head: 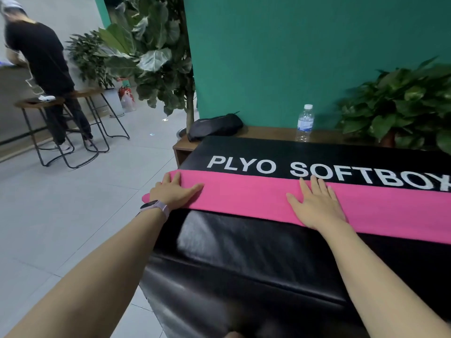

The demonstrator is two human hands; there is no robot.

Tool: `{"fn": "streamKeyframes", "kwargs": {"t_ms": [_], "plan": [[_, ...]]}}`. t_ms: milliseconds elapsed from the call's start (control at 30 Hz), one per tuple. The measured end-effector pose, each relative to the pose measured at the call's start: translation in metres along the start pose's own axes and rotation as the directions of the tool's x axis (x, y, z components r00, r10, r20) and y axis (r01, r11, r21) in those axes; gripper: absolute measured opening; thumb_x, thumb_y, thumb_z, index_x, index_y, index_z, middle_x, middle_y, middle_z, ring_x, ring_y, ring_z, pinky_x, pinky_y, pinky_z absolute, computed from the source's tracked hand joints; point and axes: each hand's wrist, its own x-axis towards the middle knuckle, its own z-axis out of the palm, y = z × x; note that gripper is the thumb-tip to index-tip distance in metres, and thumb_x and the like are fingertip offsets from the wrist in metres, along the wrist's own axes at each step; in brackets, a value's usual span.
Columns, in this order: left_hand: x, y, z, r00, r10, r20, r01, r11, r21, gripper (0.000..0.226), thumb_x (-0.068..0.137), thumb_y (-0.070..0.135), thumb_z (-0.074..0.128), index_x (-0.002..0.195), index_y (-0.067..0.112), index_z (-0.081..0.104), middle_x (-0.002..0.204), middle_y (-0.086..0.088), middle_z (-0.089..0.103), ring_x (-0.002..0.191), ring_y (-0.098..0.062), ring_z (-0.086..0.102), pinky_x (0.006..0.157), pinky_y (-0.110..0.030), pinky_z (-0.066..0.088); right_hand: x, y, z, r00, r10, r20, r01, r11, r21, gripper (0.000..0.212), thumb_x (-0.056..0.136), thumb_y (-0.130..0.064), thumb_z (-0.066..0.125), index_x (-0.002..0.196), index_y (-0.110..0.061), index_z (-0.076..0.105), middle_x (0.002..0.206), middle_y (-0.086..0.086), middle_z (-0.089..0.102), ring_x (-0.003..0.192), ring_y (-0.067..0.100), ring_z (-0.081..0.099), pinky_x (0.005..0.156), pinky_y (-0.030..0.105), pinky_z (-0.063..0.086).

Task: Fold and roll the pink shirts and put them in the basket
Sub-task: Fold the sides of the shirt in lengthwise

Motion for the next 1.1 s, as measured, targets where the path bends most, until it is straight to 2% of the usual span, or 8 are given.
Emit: {"fn": "streamKeyframes", "kwargs": {"t_ms": [167, 267, 400, 567, 700, 767, 867, 1100], "plan": [[-0.039, -0.019, 0.005, 0.998, 0.017, -0.061, -0.014, 0.999, 0.050, 0.107, 0.074, 0.096, 0.022, 0.159, 0.030, 0.016, 0.165, -0.005, 0.018, 0.139, -0.037, 0.037, 0.115, -0.046, 0.029, -0.032, -0.003, -0.006, 0.998, -0.015, 0.063, 0.017, 1.000, -0.025, 0.077, 0.098, -0.069, 0.009, 0.162, -0.028, -0.002, 0.169, 0.004, -0.011, 0.156, 0.019, -0.010, 0.126, 0.040, -0.006], [-0.065, -0.028, 0.005, 0.999, 0.007, -0.048, -0.005, 0.999, 0.045, 0.108, 0.076, 0.095, 0.019, 0.160, 0.027, 0.013, 0.167, -0.010, 0.011, 0.146, -0.040, 0.026, 0.119, -0.049, 0.020, -0.050, -0.003, -0.008, 0.999, -0.018, 0.050, 0.019, 1.000, -0.021, 0.076, 0.099, -0.068, 0.012, 0.162, -0.028, 0.000, 0.169, 0.004, -0.012, 0.156, 0.019, -0.010, 0.126, 0.039, -0.005], [-0.101, -0.032, 0.009, 0.996, 0.001, -0.090, 0.006, 0.997, 0.075, 0.099, 0.086, 0.085, 0.015, 0.161, 0.021, 0.007, 0.168, -0.011, -0.003, 0.153, -0.037, -0.001, 0.123, -0.054, -0.001, -0.073, -0.001, -0.005, 0.975, 0.212, -0.068, -0.218, 0.971, -0.101, 0.081, 0.098, -0.065, 0.018, 0.162, -0.015, 0.010, 0.168, 0.018, -0.008, 0.156, 0.033, -0.002, 0.126, 0.045, 0.000], [-0.118, -0.012, 0.002, 0.888, 0.423, -0.183, -0.390, 0.901, 0.189, 0.063, 0.100, 0.022, 0.035, 0.159, 0.016, 0.016, 0.167, -0.015, -0.001, 0.153, -0.036, 0.003, 0.123, -0.050, 0.007, -0.087, -0.026, -0.020, 0.863, 0.498, 0.085, -0.495, 0.867, -0.048, 0.094, 0.095, -0.067, 0.026, 0.160, -0.001, 0.007, 0.164, 0.031, 0.002, 0.152, 0.046, 0.004, 0.123, 0.054, 0.003], [-0.123, 0.029, -0.005, 0.814, 0.576, -0.072, -0.577, 0.789, -0.210, 0.063, 0.093, -0.005, 0.037, 0.154, 0.009, 0.032, 0.166, -0.014, 0.013, 0.151, -0.033, 0.015, 0.122, -0.039, 0.015, -0.090, -0.054, -0.023, 0.864, 0.482, 0.145, -0.491, 0.871, 0.026, 0.114, 0.084, -0.083, 0.028, 0.159, 0.001, 0.009, 0.163, 0.032, 0.006, 0.152, 0.046, 0.005, 0.122, 0.054, -0.002], [-0.122, 0.042, 0.000, 0.735, 0.678, -0.024, -0.665, 0.713, -0.221, 0.050, 0.100, 0.001, 0.037, 0.149, 0.010, 0.043, 0.164, -0.014, 0.022, 0.151, -0.030, 0.021, 0.122, -0.035, 0.016, -0.089, -0.072, -0.022, 0.872, 0.463, 0.158, -0.478, 0.875, 0.073, 0.115, 0.084, -0.083, 0.026, 0.158, 0.003, 0.009, 0.163, 0.032, 0.006, 0.153, 0.045, 0.004, 0.123, 0.054, -0.003], [-0.121, 0.042, 0.019, 0.648, 0.761, 0.036, -0.761, 0.648, -0.015, 0.048, 0.108, 0.027, 0.035, 0.155, 0.016, 0.035, 0.165, -0.005, 0.024, 0.152, -0.023, 0.020, 0.123, -0.037, 0.016, -0.089, -0.088, -0.014, 0.873, 0.461, 0.160, -0.480, 0.869, 0.116, 0.113, 0.087, -0.080, 0.024, 0.157, 0.006, 0.005, 0.163, 0.034, -0.002, 0.152, 0.047, -0.004, 0.124, 0.054, -0.005], [-0.147, 0.035, 0.029, 0.740, 0.666, 0.100, -0.673, 0.737, 0.070, 0.069, 0.103, 0.056, 0.028, 0.161, 0.020, 0.015, 0.167, 0.002, 0.014, 0.153, -0.019, 0.010, 0.124, -0.038, 0.009, -0.070, -0.081, -0.008, 0.919, 0.371, 0.133, -0.389, 0.908, 0.155, 0.116, 0.084, -0.087, 0.012, 0.159, 0.001, 0.002, 0.165, 0.029, -0.005, 0.153, 0.043, -0.009, 0.123, 0.052, -0.008]]}}
